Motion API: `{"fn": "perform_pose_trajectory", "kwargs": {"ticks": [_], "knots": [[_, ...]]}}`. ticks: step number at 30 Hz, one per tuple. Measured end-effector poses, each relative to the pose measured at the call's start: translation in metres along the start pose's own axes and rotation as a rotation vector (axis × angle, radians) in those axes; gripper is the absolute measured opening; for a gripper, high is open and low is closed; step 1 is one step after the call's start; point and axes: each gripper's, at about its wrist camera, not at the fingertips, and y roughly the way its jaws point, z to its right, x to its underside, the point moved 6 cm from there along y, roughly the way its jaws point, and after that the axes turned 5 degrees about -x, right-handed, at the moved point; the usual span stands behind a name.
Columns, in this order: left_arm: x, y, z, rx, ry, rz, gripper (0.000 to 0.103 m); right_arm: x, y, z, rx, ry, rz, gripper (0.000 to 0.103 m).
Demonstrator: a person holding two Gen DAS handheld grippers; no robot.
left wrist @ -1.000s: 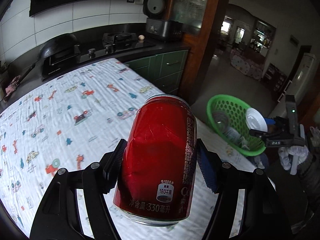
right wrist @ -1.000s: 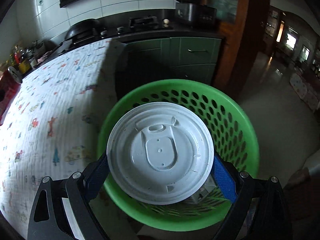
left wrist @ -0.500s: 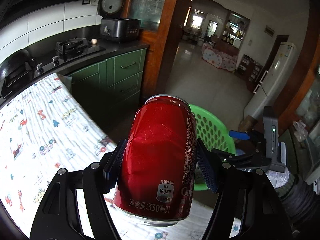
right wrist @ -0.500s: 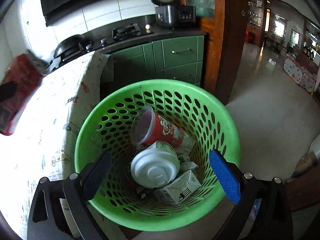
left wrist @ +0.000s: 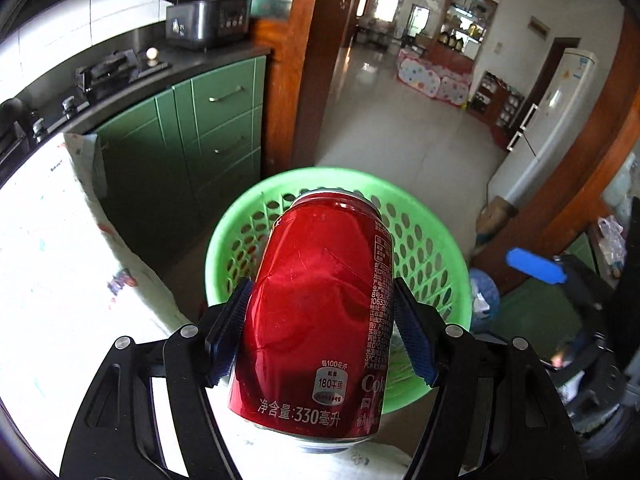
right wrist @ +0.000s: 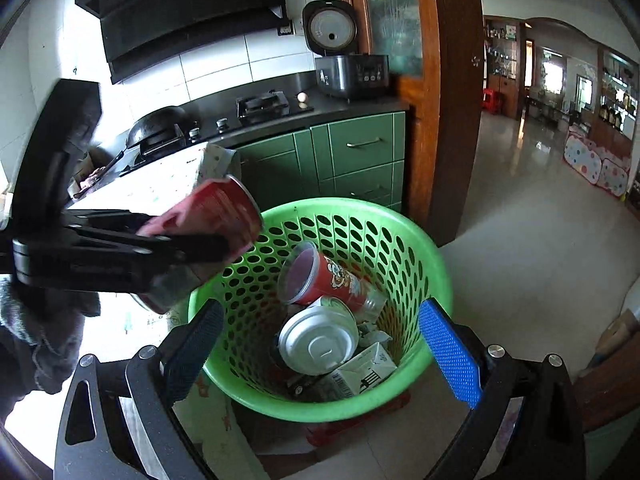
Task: Collect trash
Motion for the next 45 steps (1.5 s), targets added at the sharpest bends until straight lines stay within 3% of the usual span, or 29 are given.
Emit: {"fn": "perform_pose_trajectory", "kwargs": {"ticks": [10,18,30,45], "knots": [[0.004,-0.006,0.007,0.005,-0.018,0.023,0.081,0.006,-0.009,-0.002,-0.007,0.027,0.002,0.095],[0.014,-0.044,0.0,-0.02,-0.021,0.078,0.089,0.009,-0.021,-0.016,-0.014,0.026,0.007,0.095],[0.047,-0.121,-0.022,-0.129,-0.054,0.178,0.097,0.019,-0.037,-0.062,-0.045,-0.01,-0.028,0.095],[0.126,-0.204,-0.069,-0.3,-0.2,0.256,0.098,0.044,-0.066,-0.125,-0.14,-0.036,-0.043,0.095]]}}
